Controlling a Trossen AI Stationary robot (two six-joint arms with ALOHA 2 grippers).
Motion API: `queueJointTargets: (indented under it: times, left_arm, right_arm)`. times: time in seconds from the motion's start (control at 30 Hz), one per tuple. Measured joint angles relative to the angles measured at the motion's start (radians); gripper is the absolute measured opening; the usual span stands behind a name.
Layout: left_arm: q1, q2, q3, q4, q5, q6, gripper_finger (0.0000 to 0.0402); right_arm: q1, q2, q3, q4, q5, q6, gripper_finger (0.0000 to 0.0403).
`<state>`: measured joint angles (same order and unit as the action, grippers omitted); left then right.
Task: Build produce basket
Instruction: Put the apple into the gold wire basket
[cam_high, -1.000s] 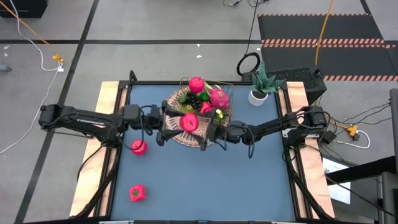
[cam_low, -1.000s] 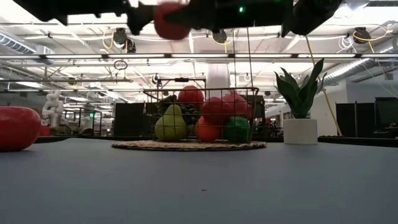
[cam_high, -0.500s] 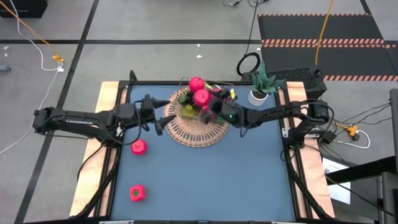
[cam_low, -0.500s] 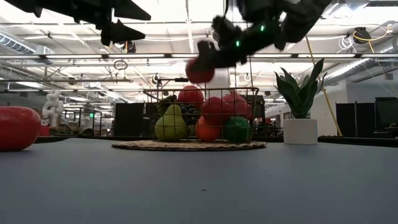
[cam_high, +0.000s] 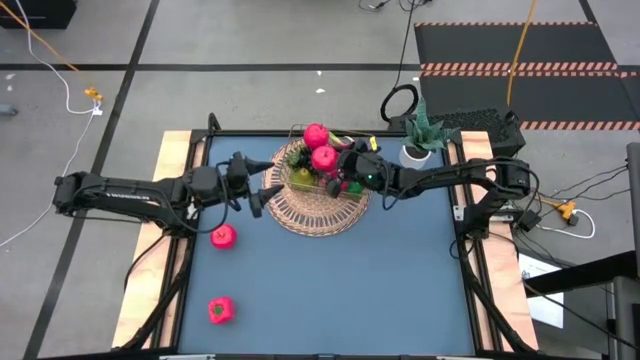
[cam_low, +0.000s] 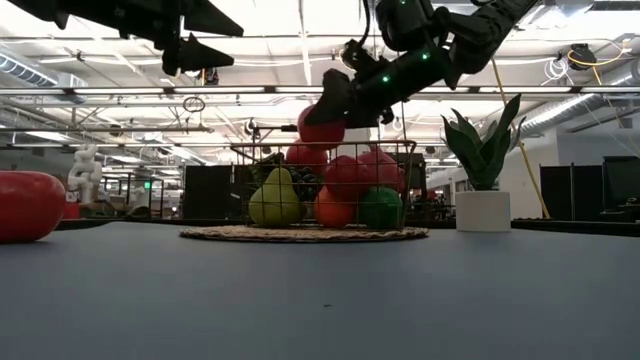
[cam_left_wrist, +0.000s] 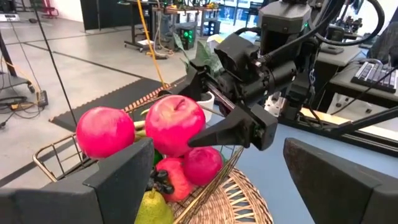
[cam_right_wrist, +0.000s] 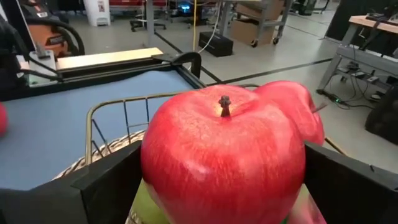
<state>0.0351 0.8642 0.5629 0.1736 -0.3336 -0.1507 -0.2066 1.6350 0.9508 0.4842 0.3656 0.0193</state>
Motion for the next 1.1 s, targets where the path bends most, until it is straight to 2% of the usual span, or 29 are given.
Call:
queueJointTargets:
  times: [0.17, 0.27, 0.33, 0.37, 0.47, 0.5, 0.83, 1.1]
  left_arm:
    - [-0.011, 0.0, 0.0, -0.023, 0.0, -0.01, 0.0358]
    - [-0.014, 0.0, 0.0, -0.027, 0.0, -0.02, 0.0358]
    - [-0.014, 0.0, 0.0, -0.026, 0.0, -0.034, 0.0358]
    - [-0.014, 0.0, 0.0, -0.026, 0.0, -0.035, 0.0358]
    - [-0.014, 0.0, 0.0, -0.024, 0.0, -0.04, 0.0358]
    - [-0.014, 0.0, 0.0, -0.025, 0.001, -0.043, 0.0358]
    - [-0.015, 0.0, 0.0, -0.023, 0.001, -0.038, 0.0358]
    - [-0.016, 0.0, 0.0, -0.022, 0.002, -0.037, 0.0358]
  right_arm:
    - [-0.003, -0.029, 0.0, -0.088, -0.011, 0.006, 0.0399]
    - [-0.015, -0.042, -0.002, -0.135, -0.093, 0.059, 0.04]
    - [-0.015, -0.062, -0.002, -0.085, -0.161, 0.077, 0.04]
    - [-0.01, -0.07, -0.002, -0.051, -0.151, 0.07, 0.04]
    - [-0.008, -0.074, 0.003, -0.052, 0.02, 0.062, 0.04]
    - [-0.009, -0.07, -0.001, -0.069, 0.039, 0.07, 0.04]
    - [-0.003, -0.069, -0.001, -0.053, -0.107, 0.044, 0.04]
    - [-0.001, -0.07, -0.001, -0.051, -0.078, 0.067, 0.0392]
